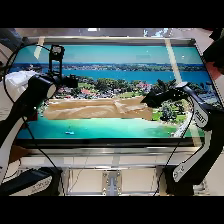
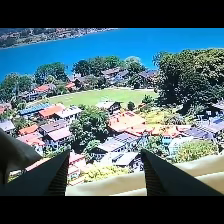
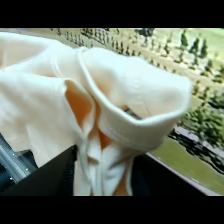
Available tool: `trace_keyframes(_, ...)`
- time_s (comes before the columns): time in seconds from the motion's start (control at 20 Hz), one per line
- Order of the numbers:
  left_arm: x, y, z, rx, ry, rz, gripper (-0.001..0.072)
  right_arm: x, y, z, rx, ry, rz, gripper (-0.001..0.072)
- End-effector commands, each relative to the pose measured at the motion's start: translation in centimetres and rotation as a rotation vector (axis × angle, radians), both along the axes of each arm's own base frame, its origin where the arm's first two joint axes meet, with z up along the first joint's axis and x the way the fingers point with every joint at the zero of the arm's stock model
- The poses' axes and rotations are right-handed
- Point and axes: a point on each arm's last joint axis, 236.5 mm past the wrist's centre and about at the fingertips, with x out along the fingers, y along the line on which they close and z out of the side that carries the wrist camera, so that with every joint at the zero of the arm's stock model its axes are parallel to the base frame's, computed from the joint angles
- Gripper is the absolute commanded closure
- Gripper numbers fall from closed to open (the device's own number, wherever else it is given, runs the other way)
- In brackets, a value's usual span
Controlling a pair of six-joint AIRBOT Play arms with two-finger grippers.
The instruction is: Fold the shirts.
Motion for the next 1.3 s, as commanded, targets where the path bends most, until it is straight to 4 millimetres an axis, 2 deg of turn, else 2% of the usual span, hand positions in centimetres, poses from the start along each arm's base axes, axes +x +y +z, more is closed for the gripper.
trace_keyframes(0.0, -0.5, 0.0, -2.4, 0.002, 0.079, 0.015, 0.0298, -1.2, 3.8, 2.1, 0.095, 0.029, 0.058, 0.0588)
trace_keyframes(0.05, -0.7, -0.3, -3.7, -0.012, 0.119, 0.021, 0.0435, -1.5, 4.6, 3.7, 0.152, 0.035, 0.067, 0.0693)
trace_keyframes(0.1, -0.9, -0.8, -5.1, -0.042, 0.162, 0.026, 0.0591, -1.6, 5.2, 5.5, 0.202, 0.029, 0.083, 0.0697)
trace_keyframes(0.15, -1.2, -1.7, -6.8, -0.073, 0.214, 0.029, 0.0699, -1.8, 5.5, 7.3, 0.230, 0.013, 0.101, 0.0697)
trace_keyframes(0.2, -1.5, -2.6, -8.5, -0.080, 0.262, 0.010, 0.0696, -2.0, 5.6, 9.1, 0.233, -0.017, 0.119, 0.0697)
trace_keyframes(0.3, -3.2, -6.1, -12.6, -0.062, 0.379, -0.117, 0.0697, -2.0, 5.4, 12.9, 0.214, -0.089, 0.117, 0.0698)
trace_keyframes(0.4, -6.3, -10.8, -16.1, -0.073, 0.499, -0.257, 0.0697, -2.5, 4.4, 16.3, 0.160, -0.147, 0.101, 0.0698)
trace_keyframes(0.5, -9.7, -16.6, -18.5, -0.107, 0.573, -0.417, 0.0697, -4.1, 3.5, 19.1, 0.102, -0.173, 0.111, 0.0699)
trace_keyframes(0.6, -12.7, -21.2, -20.2, -0.133, 0.606, -0.521, 0.0698, -6.0, 3.2, 22.0, 0.078, -0.189, 0.137, 0.0700)
trace_keyframes(0.7, -14.5, -24.5, -21.5, -0.132, 0.594, -0.577, 0.0697, -6.7, 3.2, 24.6, 0.058, -0.219, 0.114, 0.0700)
trace_keyframes(0.75, -14.8, -25.9, -21.7, -0.139, 0.568, -0.589, 0.0697, -6.8, 3.2, 25.8, 0.052, -0.243, 0.106, 0.0700)
trace_keyframes(0.85, -13.9, -27.7, -20.4, -0.185, 0.491, -0.576, 0.0697, -6.9, 3.2, 27.6, 0.044, -0.264, 0.091, 0.0700)
trace_keyframes(0.95, -11.8, -28.0, -18.1, -0.213, 0.425, -0.566, 0.0697, -6.8, 3.3, 28.5, 0.041, -0.265, 0.077, 0.0701)
trace_keyframes(1.05, -8.8, -25.9, -15.3, -0.195, 0.363, -0.541, 0.0697, -7.0, 4.4, 29.3, 0.043, -0.271, 0.085, 0.0701)
trace_keyframes(1.1, -7.7, -24.0, -14.1, -0.162, 0.346, -0.528, 0.0697, -6.9, 5.6, 29.8, 0.047, -0.293, 0.102, 0.0701)
trace_keyframes(1.15, -6.6, -21.0, -12.7, -0.104, 0.333, -0.508, 0.0697, -6.8, 7.2, 30.2, 0.053, -0.316, 0.112, 0.0701)
trace_keyframes(1.25, -5.2, -13.5, -9.8, 0.043, 0.333, -0.439, 0.0697, -6.9, 11.3, 30.7, 0.077, -0.343, 0.142, 0.0702)
